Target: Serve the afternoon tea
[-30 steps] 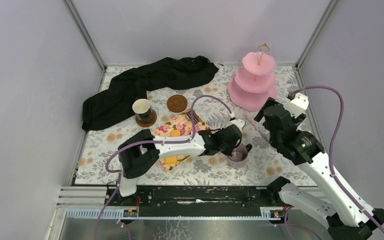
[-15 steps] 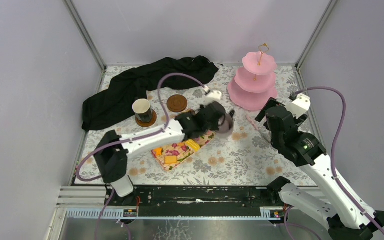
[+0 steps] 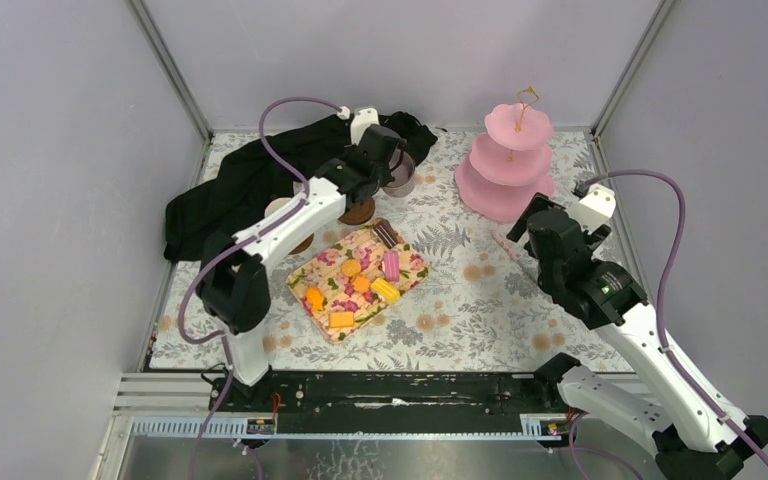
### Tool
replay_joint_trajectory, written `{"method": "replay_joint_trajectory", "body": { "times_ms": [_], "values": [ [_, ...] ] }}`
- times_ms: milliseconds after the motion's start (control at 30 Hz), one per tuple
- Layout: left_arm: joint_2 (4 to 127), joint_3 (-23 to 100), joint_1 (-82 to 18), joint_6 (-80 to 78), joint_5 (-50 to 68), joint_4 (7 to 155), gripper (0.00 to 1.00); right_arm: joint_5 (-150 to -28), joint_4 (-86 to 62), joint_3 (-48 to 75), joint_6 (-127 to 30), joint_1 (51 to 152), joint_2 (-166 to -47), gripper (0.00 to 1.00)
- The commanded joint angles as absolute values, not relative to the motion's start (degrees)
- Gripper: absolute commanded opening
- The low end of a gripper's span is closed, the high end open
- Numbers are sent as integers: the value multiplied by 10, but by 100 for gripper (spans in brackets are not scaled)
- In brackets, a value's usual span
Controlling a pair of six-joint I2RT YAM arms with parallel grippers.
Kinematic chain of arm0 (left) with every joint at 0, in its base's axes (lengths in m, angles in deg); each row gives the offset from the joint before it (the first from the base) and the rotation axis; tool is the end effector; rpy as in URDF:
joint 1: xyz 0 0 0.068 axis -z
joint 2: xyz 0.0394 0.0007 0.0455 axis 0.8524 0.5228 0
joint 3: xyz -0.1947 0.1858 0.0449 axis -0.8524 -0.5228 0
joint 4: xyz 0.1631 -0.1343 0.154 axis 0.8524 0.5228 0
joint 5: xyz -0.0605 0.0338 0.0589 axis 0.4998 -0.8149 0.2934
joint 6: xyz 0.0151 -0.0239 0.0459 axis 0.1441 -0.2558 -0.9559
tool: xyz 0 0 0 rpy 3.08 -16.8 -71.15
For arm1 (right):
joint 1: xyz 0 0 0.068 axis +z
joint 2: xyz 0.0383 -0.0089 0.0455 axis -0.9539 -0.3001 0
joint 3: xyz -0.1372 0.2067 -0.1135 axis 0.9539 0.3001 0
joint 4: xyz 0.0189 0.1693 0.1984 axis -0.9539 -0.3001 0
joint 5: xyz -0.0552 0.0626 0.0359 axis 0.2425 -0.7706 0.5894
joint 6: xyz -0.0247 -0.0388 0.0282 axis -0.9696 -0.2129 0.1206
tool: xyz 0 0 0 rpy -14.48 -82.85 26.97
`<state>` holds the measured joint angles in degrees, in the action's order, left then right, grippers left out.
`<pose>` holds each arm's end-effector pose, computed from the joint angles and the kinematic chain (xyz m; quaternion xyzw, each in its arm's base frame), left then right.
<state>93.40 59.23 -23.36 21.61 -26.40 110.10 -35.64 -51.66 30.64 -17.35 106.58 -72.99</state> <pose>0.3498 -0.2262 0.3218 -0.0933 0.8721 -0.0717 0.4749 0.1448 0.0670 0.3647 0.2244 0.7872 0.0031 0.5745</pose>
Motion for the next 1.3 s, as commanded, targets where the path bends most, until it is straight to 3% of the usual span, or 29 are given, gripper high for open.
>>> {"method": "replay_joint_trajectory", "body": {
  "times_ms": [0,533,1267],
  "values": [
    [976,632,-259,213,-278,1112,0,-355,-496,289,-185,1070,-733,94],
    [1010,605,-340,229,-266,1117,0,-365,-476,297,-196,1070,-744,94],
    [1035,565,-366,247,-254,1104,0,-373,-472,321,-189,1070,-741,94]
  ]
}}
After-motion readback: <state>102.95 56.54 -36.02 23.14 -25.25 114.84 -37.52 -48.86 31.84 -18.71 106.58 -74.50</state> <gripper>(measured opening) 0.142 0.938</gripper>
